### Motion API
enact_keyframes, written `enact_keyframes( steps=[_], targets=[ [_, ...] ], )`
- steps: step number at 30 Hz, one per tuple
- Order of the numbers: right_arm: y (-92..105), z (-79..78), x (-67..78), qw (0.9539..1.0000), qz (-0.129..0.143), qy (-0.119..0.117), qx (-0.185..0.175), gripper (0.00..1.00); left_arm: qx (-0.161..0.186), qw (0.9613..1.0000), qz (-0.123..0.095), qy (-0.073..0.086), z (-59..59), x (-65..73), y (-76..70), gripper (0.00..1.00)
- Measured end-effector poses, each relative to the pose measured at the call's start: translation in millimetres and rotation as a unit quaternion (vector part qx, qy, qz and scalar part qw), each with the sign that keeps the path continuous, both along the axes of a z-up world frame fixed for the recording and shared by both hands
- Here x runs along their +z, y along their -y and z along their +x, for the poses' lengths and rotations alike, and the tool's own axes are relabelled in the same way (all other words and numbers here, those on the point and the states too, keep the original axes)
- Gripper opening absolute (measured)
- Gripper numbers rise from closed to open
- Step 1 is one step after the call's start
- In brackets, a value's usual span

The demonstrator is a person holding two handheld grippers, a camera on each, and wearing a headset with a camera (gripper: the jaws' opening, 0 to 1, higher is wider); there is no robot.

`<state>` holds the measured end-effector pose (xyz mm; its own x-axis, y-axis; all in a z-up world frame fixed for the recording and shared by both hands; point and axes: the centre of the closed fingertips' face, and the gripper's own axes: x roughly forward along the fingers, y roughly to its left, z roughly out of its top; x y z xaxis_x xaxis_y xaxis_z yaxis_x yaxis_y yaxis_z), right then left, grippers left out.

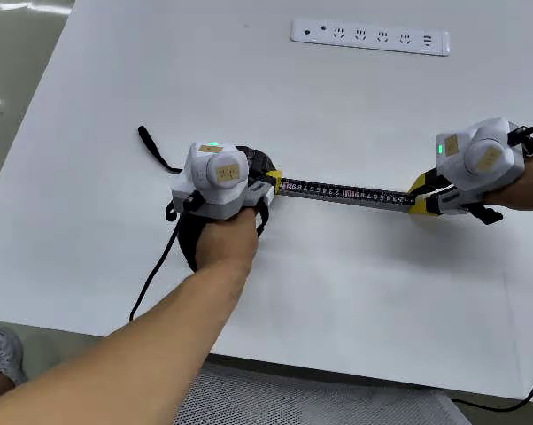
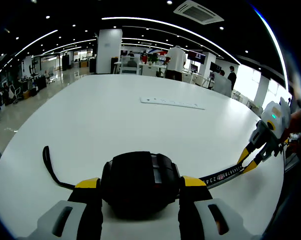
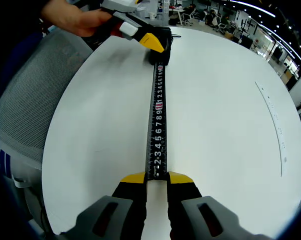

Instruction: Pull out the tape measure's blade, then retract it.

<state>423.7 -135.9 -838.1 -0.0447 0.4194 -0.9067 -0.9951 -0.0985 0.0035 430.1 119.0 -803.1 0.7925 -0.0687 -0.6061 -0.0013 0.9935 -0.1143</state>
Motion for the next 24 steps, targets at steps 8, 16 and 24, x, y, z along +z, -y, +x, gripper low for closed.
enact_keyframes(
  steps=[8,16,24],
  targets=[
    [-6.6,-1.1,0.6,1.0,0.003,-0.002,0.002,0.11,-0.002,1.0,-0.003,0.001,-0.1,-0.5,1.2,0.58],
    [-15.4,-2.0,0.8,1.0,0.008,-0.004,0.001,0.11,-0.002,1.0,-0.005,0.001,-0.6,0.4,1.7,0.58],
    [-26.0,-2.9,1.3,0.9999,0.015,-0.005,0.0,0.11,-0.002,1.0,-0.007,0.0,0.2,-0.4,1.0,0.58]
  ],
)
